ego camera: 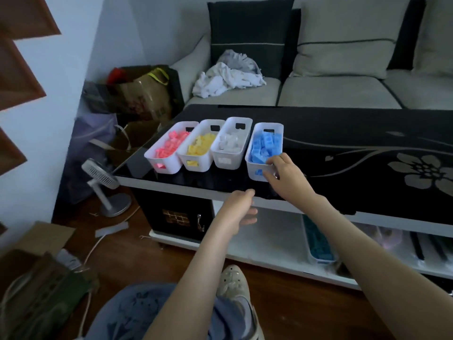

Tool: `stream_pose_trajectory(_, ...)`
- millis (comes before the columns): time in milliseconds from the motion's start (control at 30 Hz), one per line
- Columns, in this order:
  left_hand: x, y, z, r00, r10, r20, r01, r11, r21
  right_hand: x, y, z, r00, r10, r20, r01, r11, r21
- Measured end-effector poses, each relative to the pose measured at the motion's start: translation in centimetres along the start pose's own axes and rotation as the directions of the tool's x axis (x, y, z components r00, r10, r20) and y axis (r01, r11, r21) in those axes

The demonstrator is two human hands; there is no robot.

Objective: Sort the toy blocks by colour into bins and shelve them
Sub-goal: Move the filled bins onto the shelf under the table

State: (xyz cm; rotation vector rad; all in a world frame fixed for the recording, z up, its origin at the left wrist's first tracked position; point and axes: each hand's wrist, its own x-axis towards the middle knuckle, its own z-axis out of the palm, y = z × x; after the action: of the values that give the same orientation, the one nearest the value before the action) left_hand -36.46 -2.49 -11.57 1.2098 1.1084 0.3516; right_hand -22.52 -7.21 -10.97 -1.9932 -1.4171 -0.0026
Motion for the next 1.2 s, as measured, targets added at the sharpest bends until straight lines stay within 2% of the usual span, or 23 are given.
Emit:
stream_pose_trajectory(67,0.0,-0.7,0.1,1.000,-0.018,0.020,0.020,0.994,-0.105,-1.9,-0.6,-0.7,0.997,0.043,-0.056,-0.039,0.997,0.065)
stream_pose_trajectory(167,-0.3,-1.0,0.6,1.000,0.013,0.000,-0.013,0.983,-0.186,-4.8,-0.5,-2.4,0.951,0.221,-0.217,-0.162,0.952,0.259)
stream_pose_trajectory(300,-2.7,-0.8,2.8,0.981,0.063,0.184,-0.036,0.988,-0.148,-7.9,-0.2,-3.5,0.867,0.331,-0.372,-0.174,0.902,0.396)
stream_pose_trajectory(400,-4.3,-1.6,4.5,0.967,0.079,0.244,-0.039,0.986,-0.164,-9.6,-0.4,-3.9,0.859,0.347,-0.376,-0.167,0.885,0.434)
stream_pose_trajectory(567,-6.5,-4.2,5.4,0.973,0.185,0.139,-0.139,0.947,-0.289,-12.1,-1.3,-4.8,0.880,0.340,-0.332,-0.137,0.850,0.508)
stream_pose_trajectory(633,-7.5,-5.1,5.2,0.970,0.231,0.076,-0.199,0.934,-0.298,-12.8,-1.7,-5.0,0.907,0.315,-0.281,-0.136,0.849,0.511)
stream_pose_trajectory(667,-7.8,-5.6,5.1,0.969,0.244,0.041,-0.221,0.930,-0.295,-13.0,-1.6,-4.9,0.923,0.320,-0.212,-0.172,0.840,0.515)
stream_pose_trajectory(733,-8.4,-6.4,5.1,0.962,0.271,-0.038,-0.271,0.926,-0.264,-13.2,-1.5,-4.6,0.941,0.335,0.038,-0.299,0.778,0.553)
stream_pose_trajectory(800,-9.0,-7.5,5.3,0.949,0.300,-0.101,-0.316,0.919,-0.236,-13.6,-1.2,-4.0,0.915,0.336,0.225,-0.404,0.757,0.514)
stream_pose_trajectory(967,-10.2,-9.1,6.2,0.938,0.297,-0.179,-0.338,0.901,-0.273,-14.0,-1.5,-4.2,0.891,0.337,0.303,-0.429,0.844,0.322)
stream_pose_trajectory(1067,-10.8,-10.6,6.9,0.933,0.272,-0.235,-0.322,0.923,-0.212,-14.0,-1.1,-3.8,0.868,0.329,0.371,-0.432,0.869,0.242)
stream_pose_trajectory(1200,-10.5,-12.7,7.5,0.972,0.122,-0.202,-0.187,0.919,-0.346,-14.5,-0.7,-2.9,0.826,0.310,0.471,-0.402,0.909,0.106)
